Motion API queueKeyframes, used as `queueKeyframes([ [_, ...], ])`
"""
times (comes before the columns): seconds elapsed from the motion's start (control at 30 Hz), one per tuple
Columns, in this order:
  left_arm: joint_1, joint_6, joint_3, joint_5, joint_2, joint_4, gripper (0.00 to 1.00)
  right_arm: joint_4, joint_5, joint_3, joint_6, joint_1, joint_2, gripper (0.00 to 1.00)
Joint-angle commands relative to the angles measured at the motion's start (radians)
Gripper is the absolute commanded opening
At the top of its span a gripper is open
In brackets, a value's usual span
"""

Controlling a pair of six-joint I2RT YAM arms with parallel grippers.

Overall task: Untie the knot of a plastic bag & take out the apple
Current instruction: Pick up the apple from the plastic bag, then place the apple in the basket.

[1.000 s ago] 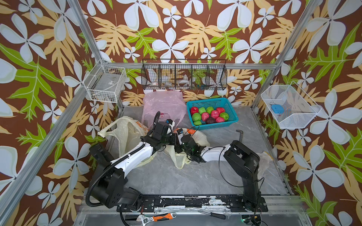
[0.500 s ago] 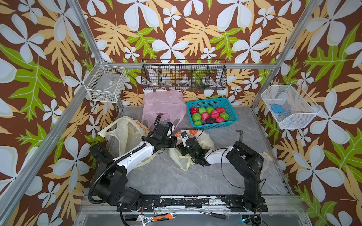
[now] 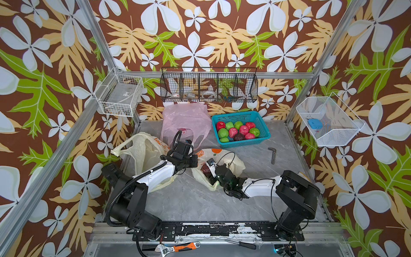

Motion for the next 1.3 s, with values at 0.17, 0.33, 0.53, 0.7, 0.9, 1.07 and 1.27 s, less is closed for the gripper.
queueKeyframes([
  [0.17, 0.002, -0.049, -0.075, 0.011, 0.019, 0.092, 0.00, -0.066, 0.115, -0.038, 0.005, 0.006, -0.141, 0.44],
  [0.33, 0.002, -0.062, -0.096, 0.049, 0.012, 0.113, 0.00, -0.074, 0.145, -0.037, 0.001, 0.006, -0.196, 0.45],
  [0.53, 0.002, -0.062, -0.107, 0.056, -0.030, 0.107, 0.00, -0.102, 0.008, 0.026, 0.021, 0.006, -0.291, 0.45],
  [0.7, 0.002, -0.065, -0.109, 0.046, -0.088, 0.104, 0.00, -0.104, -0.111, 0.083, 0.028, 0.006, -0.333, 0.46],
  [0.9, 0.002, -0.051, -0.114, 0.010, -0.127, 0.086, 0.00, -0.087, -0.110, 0.120, -0.034, -0.014, -0.382, 0.47],
  [1.07, 0.002, -0.048, -0.129, -0.026, -0.168, 0.071, 0.00, -0.140, -0.048, 0.165, -0.052, -0.104, -0.401, 0.48],
  [1.27, 0.002, -0.050, -0.178, -0.104, -0.236, 0.032, 0.00, -0.302, 0.074, 0.221, 0.091, -0.320, -0.330, 0.49],
])
